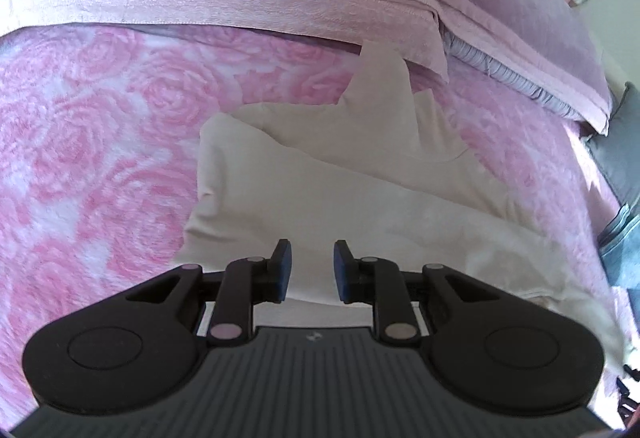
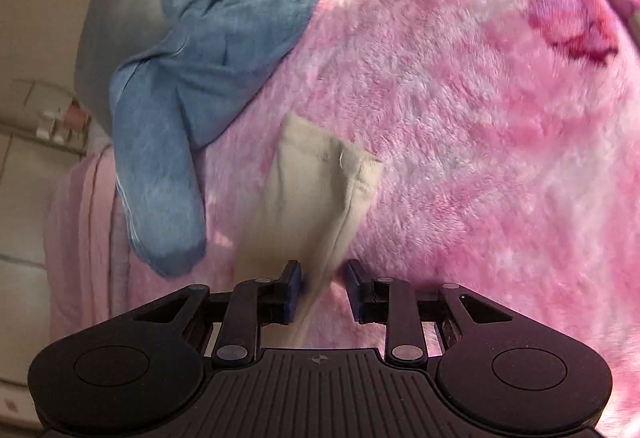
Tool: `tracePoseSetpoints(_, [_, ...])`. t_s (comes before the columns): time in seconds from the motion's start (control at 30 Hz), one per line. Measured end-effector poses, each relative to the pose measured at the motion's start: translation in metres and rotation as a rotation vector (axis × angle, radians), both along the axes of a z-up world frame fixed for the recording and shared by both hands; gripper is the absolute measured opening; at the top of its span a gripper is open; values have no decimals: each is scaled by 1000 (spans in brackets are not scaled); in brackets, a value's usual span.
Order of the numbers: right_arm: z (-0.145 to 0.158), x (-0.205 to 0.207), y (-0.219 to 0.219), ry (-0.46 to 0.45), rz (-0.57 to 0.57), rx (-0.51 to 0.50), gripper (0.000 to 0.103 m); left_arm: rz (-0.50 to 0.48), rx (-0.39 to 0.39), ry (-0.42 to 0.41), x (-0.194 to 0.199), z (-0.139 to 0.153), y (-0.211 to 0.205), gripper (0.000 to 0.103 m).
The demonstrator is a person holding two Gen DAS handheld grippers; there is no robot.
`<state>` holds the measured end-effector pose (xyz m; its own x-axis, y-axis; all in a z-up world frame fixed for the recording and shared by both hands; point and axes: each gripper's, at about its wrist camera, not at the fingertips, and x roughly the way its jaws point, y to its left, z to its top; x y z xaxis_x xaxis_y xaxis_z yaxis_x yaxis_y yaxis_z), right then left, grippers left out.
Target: Fold clothes
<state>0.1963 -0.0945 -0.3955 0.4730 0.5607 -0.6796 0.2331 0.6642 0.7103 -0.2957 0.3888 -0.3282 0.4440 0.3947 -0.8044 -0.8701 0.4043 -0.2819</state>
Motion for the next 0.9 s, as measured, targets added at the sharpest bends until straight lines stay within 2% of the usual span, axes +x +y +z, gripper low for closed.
tracePoseSetpoints(0.03, [5,1,3,-12,23,-39,27,6,-5,-7,-1,0,0,18])
tracePoseSetpoints(0.07, [10,2,6,-24,47,-77,17,17,-15,-13,-3,-1,-1,18])
tracePoseSetpoints(0.1, [15,2,9,-36,70,-116,2,26,-25,-18,-6,-1,-1,18])
tracePoseSetpoints(0.17, [27,2,24,-79,123,-218,2,42,-40,-26,-15,-2,-3,18])
tracePoseSetpoints(0.23, [47,0,56,-159,192,-313,2,55,-51,-31,-24,-1,-6,18])
tracePoseSetpoints(0.3, [75,-9,100,-279,298,-387,2,76,-65,-43,-37,0,-9,18])
tracePoseSetpoints(0.37, [107,-34,156,-444,447,-442,2,106,-84,-66,-51,0,-12,18])
tracePoseSetpoints(0.47, [146,-102,237,-694,700,-444,2,159,-111,-107,-75,0,-16,18])
tracePoseSetpoints(0.63, [172,-277,330,-1033,1141,-279,2,253,-146,-192,-112,2,-22,18])
tracePoseSetpoints(0.67, [171,-310,346,-1078,1240,-257,6,265,-150,-199,-117,1,-23,18])
tracePoseSetpoints(0.7, [160,-341,358,-1085,1360,-263,17,275,-154,-204,-121,0,-24,18])
tracePoseSetpoints(0.73, [145,-369,369,-1083,1471,-292,52,281,-157,-200,-123,-2,-25,18])
tracePoseSetpoints(0.77, [127,-391,374,-1069,1553,-353,73,285,-169,-197,-124,-5,-26,18])
tracePoseSetpoints(0.83, [94,-417,372,-1046,1651,-445,73,283,-194,-205,-125,-11,-27,19])
tracePoseSetpoints(0.9, [73,-410,361,-974,1668,-527,73,258,-203,-219,-121,-15,-27,22])
